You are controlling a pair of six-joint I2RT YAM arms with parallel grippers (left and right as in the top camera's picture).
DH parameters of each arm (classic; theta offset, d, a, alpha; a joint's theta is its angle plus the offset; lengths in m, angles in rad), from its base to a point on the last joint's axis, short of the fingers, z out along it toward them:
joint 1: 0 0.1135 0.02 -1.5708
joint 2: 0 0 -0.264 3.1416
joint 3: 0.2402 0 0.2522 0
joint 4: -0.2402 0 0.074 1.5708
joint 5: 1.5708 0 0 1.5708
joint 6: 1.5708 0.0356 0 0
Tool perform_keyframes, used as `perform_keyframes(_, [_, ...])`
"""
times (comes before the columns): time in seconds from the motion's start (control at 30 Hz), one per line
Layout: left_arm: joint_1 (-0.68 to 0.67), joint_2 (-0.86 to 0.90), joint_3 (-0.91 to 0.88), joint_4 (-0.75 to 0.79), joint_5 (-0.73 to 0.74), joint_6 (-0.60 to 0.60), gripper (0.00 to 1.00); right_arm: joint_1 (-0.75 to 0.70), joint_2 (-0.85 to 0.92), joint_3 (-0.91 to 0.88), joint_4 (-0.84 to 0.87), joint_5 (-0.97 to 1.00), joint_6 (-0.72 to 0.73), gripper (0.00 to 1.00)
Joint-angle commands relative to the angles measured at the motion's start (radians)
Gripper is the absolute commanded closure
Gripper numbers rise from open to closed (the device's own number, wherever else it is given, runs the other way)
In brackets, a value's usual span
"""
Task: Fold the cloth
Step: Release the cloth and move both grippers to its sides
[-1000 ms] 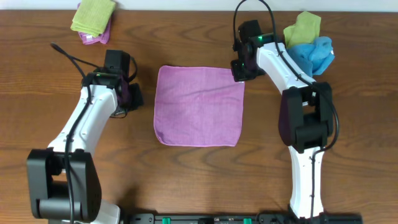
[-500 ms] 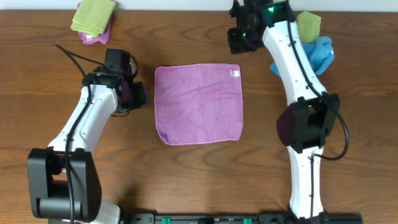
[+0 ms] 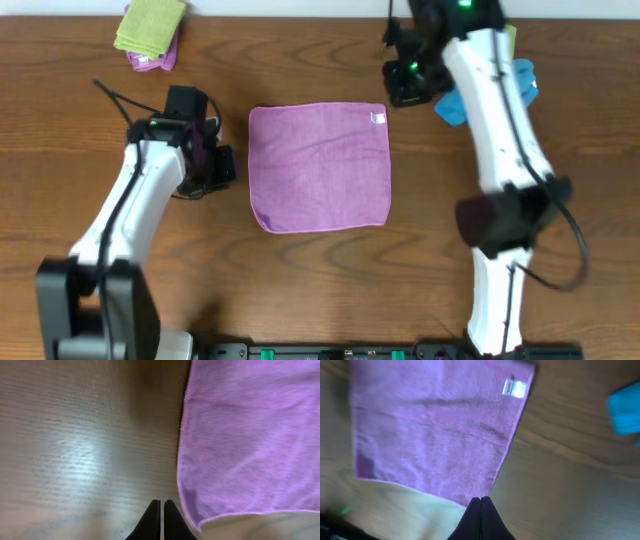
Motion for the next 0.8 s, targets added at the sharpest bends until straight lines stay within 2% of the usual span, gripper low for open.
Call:
perform_keyframes(0.0, [0.003,-0.186,0.013,-0.037,-0.121,0.0,0.94,-0.013,-0.234,-0.005,-0.008,0.04,-0.02,0.99])
perform_keyframes(0.07, [0.003,-0.278,0.013,-0.067,-0.154,-0.001,0.94,-0.021,-0.334,-0.061,-0.008,0.054,-0.02,0.99])
perform_keyframes(0.23, [0.003,-0.459,-0.055,-0.093,-0.113,-0.004,0.94,-0.066,-0.624,-0.42,0.092,0.072,-0.019,0.98])
perform_keyframes(0.33, [0.003,-0.534,-0.188,-0.065,-0.064,-0.023,0.94,-0.093,-0.819,-0.733,0.22,0.073,-0.018,0.99])
perform_keyframes(0.4, [0.003,-0.567,-0.302,-0.018,0.014,-0.043,0.94,-0.096,-0.977,-1.009,0.375,0.048,0.016,0.98])
perform_keyframes(0.5, [0.003,-0.562,-0.418,0.076,0.068,-0.1,0.94,-0.097,-1.121,-1.307,0.564,0.013,0.069,0.98])
perform_keyframes(0.6, [0.003,-0.537,-0.489,0.186,0.118,-0.139,0.94,-0.108,-1.197,-1.601,0.778,-0.104,0.139,0.98])
perform_keyframes(0.77, [0.003,-0.442,-0.499,0.232,0.142,-0.155,0.94,-0.159,-1.114,-1.858,1.025,-0.308,0.219,0.98])
